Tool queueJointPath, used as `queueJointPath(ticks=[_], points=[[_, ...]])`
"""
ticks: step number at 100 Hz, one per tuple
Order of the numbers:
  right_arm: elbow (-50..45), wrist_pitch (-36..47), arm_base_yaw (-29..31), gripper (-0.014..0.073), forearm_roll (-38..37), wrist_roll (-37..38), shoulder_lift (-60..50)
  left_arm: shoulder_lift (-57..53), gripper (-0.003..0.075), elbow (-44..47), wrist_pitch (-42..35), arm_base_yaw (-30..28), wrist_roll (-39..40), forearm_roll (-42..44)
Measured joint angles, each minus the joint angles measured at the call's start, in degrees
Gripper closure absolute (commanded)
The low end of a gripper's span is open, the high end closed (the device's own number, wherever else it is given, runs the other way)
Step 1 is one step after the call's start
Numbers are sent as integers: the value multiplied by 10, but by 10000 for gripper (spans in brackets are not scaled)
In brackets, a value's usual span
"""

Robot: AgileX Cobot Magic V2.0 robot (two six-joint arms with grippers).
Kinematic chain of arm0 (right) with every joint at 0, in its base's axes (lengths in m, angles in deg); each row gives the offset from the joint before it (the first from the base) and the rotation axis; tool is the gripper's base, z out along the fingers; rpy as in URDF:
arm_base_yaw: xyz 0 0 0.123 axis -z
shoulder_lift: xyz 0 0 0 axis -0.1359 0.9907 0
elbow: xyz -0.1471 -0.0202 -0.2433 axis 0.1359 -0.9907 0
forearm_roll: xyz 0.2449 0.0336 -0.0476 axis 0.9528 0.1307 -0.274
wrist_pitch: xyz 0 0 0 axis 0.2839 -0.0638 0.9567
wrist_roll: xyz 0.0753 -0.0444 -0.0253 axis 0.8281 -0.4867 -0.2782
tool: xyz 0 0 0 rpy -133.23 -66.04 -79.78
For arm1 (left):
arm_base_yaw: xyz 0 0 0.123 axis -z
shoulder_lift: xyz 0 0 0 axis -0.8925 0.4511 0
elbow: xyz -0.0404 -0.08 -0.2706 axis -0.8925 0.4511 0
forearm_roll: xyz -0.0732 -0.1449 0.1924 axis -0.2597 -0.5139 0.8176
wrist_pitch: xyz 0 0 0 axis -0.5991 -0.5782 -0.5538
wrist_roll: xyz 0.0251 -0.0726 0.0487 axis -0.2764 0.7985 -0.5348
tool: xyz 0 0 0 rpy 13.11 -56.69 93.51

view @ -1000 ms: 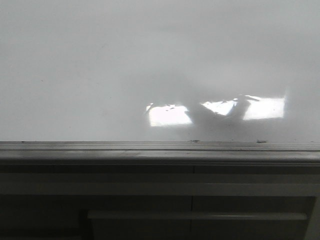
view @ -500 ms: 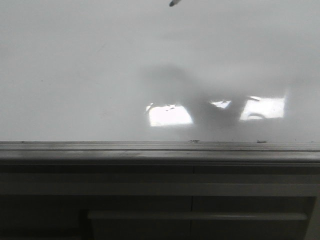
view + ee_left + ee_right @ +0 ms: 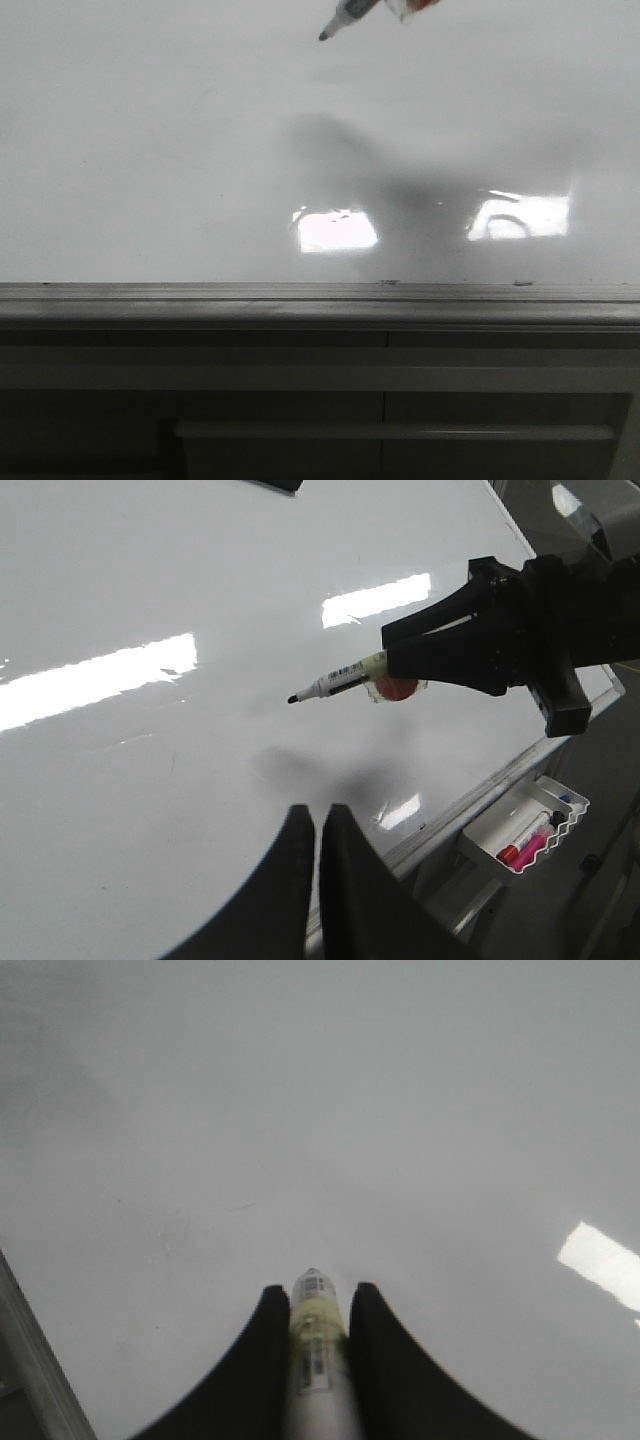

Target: Write number 0 on whiteboard

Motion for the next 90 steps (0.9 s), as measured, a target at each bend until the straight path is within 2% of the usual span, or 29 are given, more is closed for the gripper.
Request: queueJointPath(ticks=[46,90], points=[[0,-1,0,634,14,1,48,0,740,0,2,0,0,0],[1,-52,0,634,21,1,53,0,740,0,3,0,0,0]])
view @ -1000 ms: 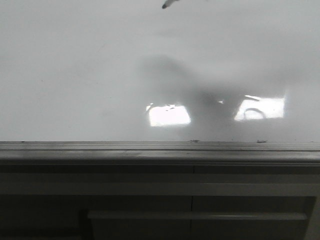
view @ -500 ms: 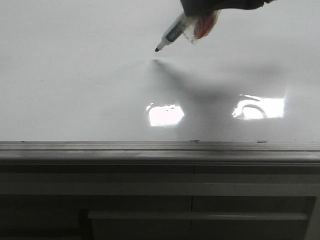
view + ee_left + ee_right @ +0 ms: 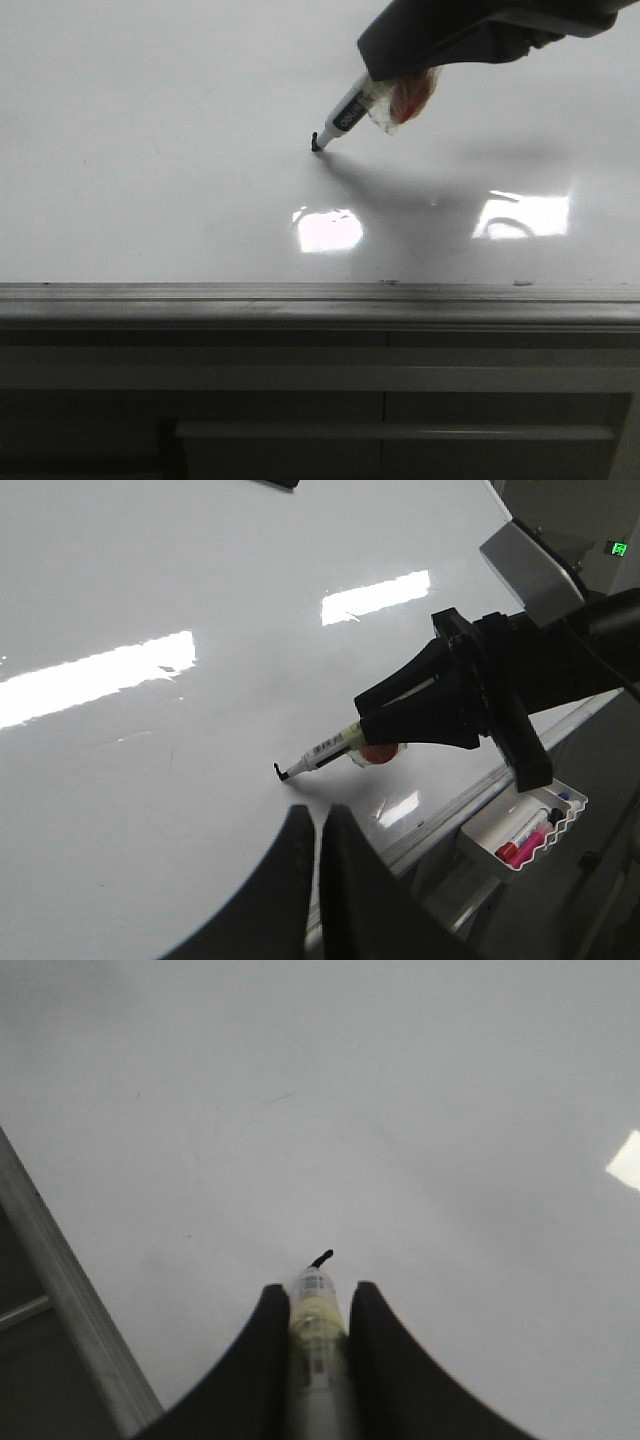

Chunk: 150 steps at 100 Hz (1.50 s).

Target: Write number 0 on whiteboard

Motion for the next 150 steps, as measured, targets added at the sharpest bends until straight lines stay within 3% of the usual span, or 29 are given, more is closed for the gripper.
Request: queueJointPath(ticks=[59,91,122,150], points=[[8,-120,1,636,12,10,-7,0,740,0,1,0,0,0],[8,-174,54,636,13,43,-39,0,740,0,1,0,0,0],[12,-185,107,636,8,46,-64,0,740,0,3,0,0,-8],[49,-170,119,638,-21,46,-56,0,740,0,3,0,0,-13]])
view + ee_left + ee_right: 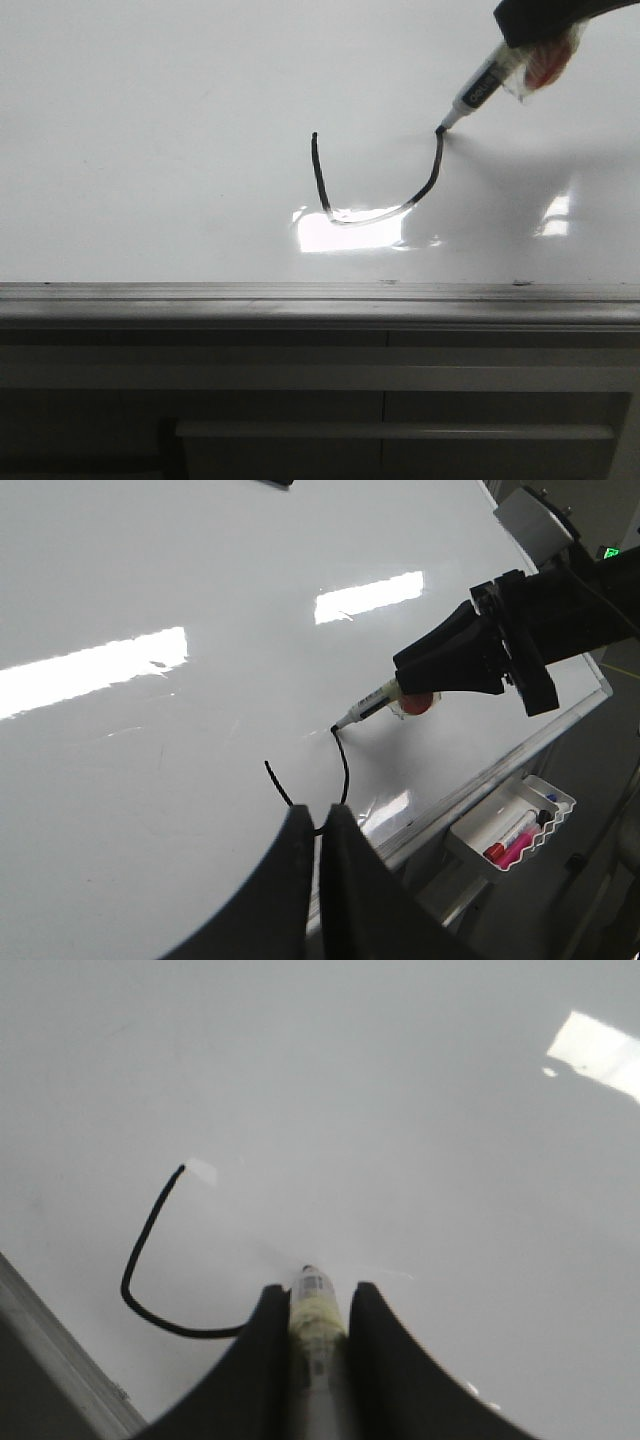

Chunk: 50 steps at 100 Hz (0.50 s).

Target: Write number 0 on whiteboard

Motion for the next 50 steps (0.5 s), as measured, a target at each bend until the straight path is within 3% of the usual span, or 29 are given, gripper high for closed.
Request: queueJointPath(ticks=[22,50], points=[[24,5,-3,638,-2,0,29,0,740,0,0,0,0,0],[49,31,-51,638,-5,0,75,0,740,0,0,0,0,0]])
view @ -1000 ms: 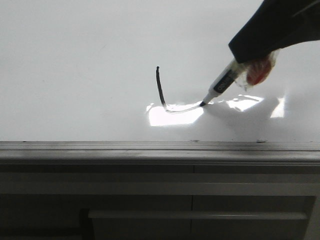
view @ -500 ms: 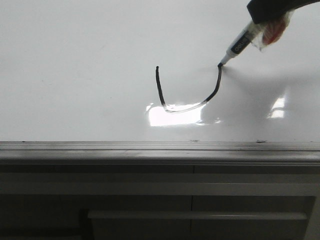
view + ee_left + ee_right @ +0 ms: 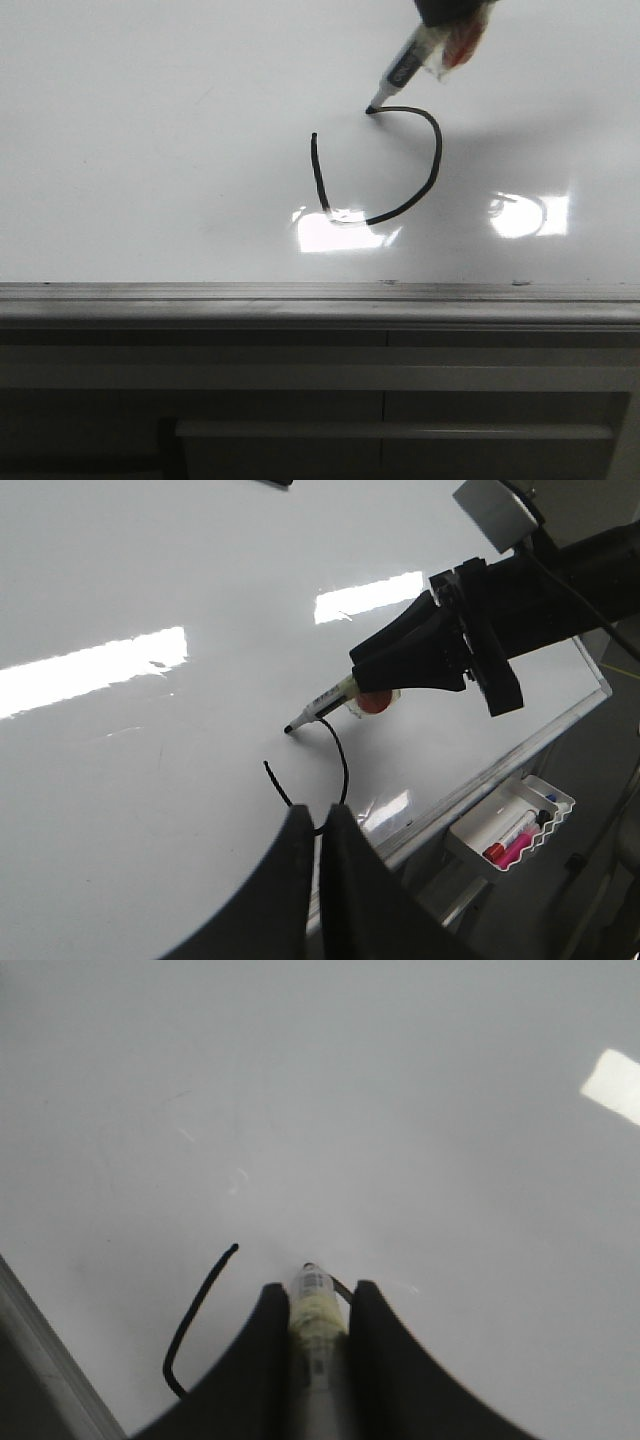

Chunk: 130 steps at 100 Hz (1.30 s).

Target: Write number 0 on whiteboard

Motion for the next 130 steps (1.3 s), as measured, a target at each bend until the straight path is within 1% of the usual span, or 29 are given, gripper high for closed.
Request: queueJointPath(ticks=[52,98,112,122,130], points=[[3,6,-35,640,10,0,26,0,740,0,0,0,0,0],[8,5,-41,640,13,0,29,0,740,0,0,0,0,0],[49,-38,-77,640,10,-5,25,0,740,0,0,0,0,-2],[115,-78,-111,640,6,-12,13,0,740,0,0,0,0,-8],[170,-126,-128,640,-9,-16,8,0,739,0,0,0,0,-11]])
